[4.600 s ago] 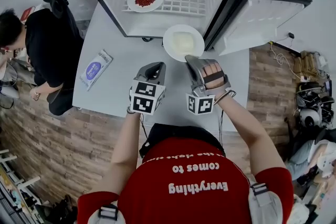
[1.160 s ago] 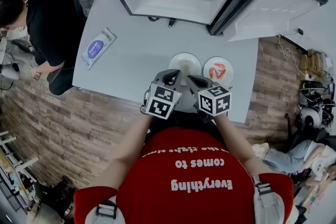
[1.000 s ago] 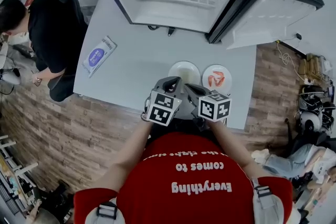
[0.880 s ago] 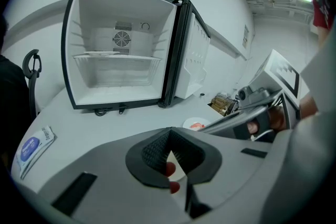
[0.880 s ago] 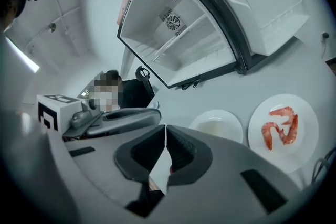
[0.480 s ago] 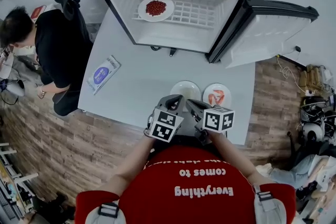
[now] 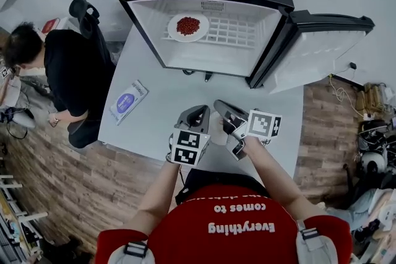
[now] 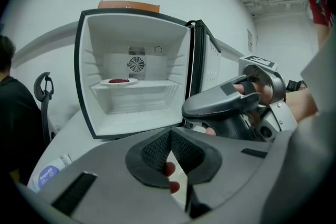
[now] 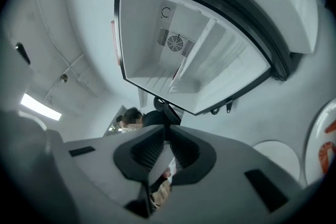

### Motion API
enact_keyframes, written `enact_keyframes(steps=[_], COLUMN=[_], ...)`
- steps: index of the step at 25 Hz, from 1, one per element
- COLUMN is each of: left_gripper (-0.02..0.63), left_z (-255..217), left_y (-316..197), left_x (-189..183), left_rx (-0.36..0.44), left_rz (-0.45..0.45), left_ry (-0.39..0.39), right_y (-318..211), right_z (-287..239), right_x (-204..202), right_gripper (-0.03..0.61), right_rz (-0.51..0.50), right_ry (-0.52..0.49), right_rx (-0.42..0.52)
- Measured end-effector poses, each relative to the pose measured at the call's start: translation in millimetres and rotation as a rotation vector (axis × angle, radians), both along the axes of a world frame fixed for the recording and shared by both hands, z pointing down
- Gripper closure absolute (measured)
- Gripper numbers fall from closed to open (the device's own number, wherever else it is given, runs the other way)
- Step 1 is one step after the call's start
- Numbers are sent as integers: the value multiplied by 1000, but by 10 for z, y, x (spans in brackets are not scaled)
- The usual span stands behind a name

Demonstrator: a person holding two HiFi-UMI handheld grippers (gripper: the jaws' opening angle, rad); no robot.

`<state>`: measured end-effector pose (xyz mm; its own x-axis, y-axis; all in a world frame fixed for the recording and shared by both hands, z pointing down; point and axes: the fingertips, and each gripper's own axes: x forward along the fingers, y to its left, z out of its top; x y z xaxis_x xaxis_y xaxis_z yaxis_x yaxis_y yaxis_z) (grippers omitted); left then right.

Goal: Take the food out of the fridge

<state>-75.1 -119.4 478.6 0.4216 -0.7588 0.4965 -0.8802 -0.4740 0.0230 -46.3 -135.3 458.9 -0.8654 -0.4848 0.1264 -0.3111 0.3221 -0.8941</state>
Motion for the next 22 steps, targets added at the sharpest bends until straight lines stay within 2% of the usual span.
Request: enact_keyframes(steps=[4, 6, 13, 22], left_gripper=[609, 609, 609, 609], left_z=[-175, -247, -298, -253], left_y=[-204, -297, -479, -566], left_x=[-127, -194, -404, -586], left_rx=[67, 88, 109, 99], left_rz=[-12, -29, -74, -107], left_ry=[-54, -58, -52, -56], right_y=[-315, -489, -1112, -1725], right_z=[-192, -272, -481, -247], right_x=[-169, -253, -505, -727], right_gripper=[542, 512, 497, 471], right_rz=[19, 28, 77, 161], right_ry=[-54, -87, -156, -213], right_rx=[7, -4, -46, -207])
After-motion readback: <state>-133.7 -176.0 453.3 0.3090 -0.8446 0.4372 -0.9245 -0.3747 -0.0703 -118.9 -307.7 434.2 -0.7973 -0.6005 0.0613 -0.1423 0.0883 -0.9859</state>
